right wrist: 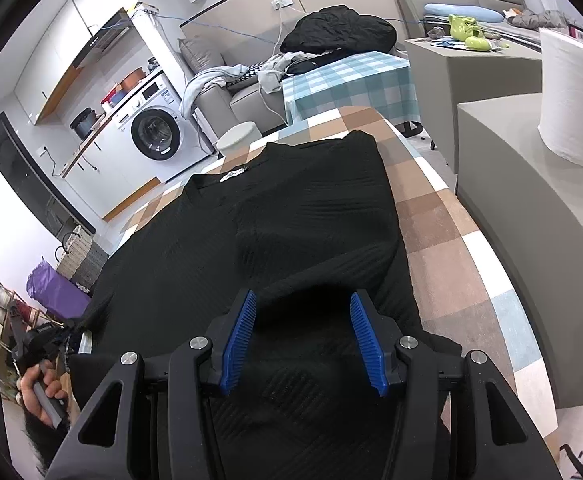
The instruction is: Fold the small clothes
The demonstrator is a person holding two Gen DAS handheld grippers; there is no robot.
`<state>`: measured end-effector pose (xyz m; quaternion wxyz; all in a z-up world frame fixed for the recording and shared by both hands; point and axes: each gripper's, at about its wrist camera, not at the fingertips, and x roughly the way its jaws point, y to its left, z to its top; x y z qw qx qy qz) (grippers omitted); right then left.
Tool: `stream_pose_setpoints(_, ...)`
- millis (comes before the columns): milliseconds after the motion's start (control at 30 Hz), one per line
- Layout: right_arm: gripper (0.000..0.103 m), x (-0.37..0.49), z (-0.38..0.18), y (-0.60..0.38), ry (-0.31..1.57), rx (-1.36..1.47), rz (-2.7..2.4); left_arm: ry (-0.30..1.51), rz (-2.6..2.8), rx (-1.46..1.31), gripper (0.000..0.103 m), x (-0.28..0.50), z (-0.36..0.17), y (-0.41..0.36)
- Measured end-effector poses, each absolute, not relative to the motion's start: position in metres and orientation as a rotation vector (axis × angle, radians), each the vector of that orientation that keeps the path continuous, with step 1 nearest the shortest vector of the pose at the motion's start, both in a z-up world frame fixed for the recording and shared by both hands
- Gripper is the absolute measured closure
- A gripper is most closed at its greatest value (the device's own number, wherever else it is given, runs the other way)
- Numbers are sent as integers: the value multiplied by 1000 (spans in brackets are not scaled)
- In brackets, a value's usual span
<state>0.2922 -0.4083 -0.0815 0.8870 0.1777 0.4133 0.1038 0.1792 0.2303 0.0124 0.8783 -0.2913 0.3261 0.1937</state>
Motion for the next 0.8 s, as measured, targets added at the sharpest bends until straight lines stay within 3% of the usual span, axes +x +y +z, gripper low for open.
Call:
stream_pose_setpoints(167,52,287,-79,-412,856,383,215,585,243,-404,98,223,77,164)
stream_pose_setpoints(300,52,283,-75,-414,850,378,213,566,-69,-267,97,251,96,77)
stream_pose_setpoints(333,52,282,-75,-415,846,378,210,615,-178,-222,95,259,91,49)
stream_pose_setpoints(433,49,281,-76,-419,849,387,204,733,-306,-163,73,269,74,7)
stream_pose_setpoints(467,48,281,-77,-420,852,389,201,747,-311,-151,62,268,69,0)
stream_pose_setpoints(533,48,280,-78,-421,854,387,198,768,-273,-135,55,267,59,2)
stream_pose_setpoints(800,48,281,-82,-426,866,385,195,824,-67,-234,55,236,29,67)
